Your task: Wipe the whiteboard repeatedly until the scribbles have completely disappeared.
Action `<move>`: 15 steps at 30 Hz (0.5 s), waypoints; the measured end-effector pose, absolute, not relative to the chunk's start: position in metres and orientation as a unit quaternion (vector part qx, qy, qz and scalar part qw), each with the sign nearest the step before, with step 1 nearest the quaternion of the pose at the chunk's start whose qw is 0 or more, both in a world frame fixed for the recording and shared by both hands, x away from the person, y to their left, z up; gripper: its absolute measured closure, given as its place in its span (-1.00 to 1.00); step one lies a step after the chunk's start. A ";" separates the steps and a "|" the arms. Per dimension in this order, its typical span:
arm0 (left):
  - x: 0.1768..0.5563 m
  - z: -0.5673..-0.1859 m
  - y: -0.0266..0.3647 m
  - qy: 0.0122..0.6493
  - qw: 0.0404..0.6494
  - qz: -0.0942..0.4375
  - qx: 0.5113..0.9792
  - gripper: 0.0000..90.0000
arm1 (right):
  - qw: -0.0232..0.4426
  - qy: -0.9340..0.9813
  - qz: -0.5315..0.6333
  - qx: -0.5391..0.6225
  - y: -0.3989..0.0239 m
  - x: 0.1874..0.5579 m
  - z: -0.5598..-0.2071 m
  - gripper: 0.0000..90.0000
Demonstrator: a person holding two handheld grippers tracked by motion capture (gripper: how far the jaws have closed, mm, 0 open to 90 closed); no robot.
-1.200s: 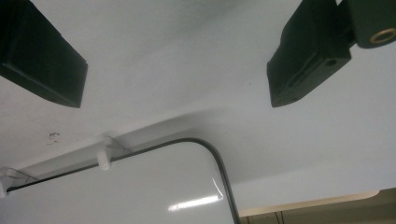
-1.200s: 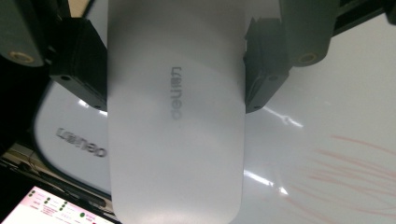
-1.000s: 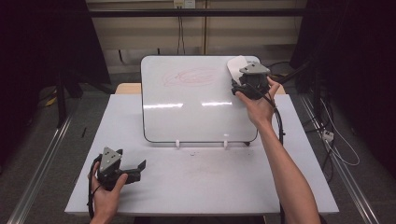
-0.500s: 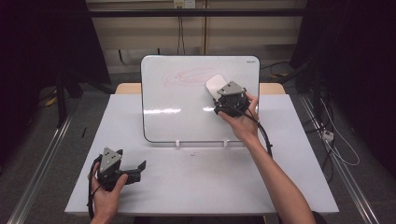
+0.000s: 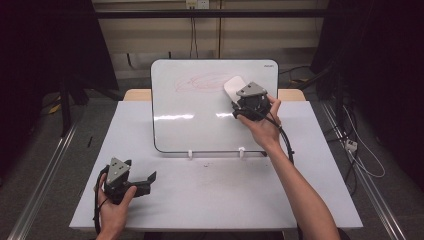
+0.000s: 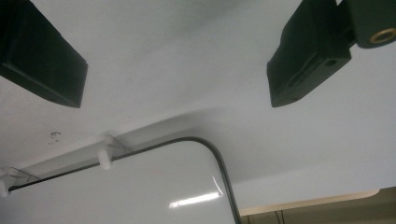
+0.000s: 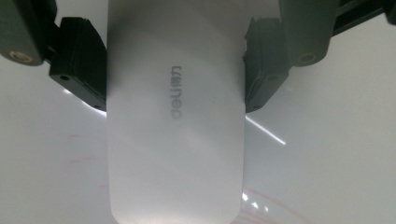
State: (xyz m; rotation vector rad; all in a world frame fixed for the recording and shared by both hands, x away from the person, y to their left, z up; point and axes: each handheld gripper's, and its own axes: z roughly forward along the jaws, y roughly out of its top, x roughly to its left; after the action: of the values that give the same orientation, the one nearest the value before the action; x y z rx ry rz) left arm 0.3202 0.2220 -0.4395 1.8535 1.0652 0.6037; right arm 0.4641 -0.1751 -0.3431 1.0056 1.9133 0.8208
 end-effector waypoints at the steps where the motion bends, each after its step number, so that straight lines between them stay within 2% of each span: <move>1: 0.320 -0.439 0.222 0.430 0.445 0.244 0.747 -0.89 | 0.404 0.753 0.326 0.405 -0.179 0.466 -0.340 -0.30; 8: 0.321 -0.440 0.223 0.432 0.445 0.243 0.746 -0.89 | 0.413 0.725 0.337 0.437 -0.200 0.477 -0.325 -0.30; 15: 0.321 -0.439 0.221 0.427 0.443 0.248 0.748 -0.89 | 0.429 0.712 0.339 0.441 -0.192 0.471 -0.331 -0.30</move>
State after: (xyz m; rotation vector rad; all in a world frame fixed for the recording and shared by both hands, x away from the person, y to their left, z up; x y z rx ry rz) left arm 0.3206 0.2210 -0.4389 1.8568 1.0596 0.6150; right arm 0.4712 -0.1920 -0.3314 1.1006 1.7769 0.8467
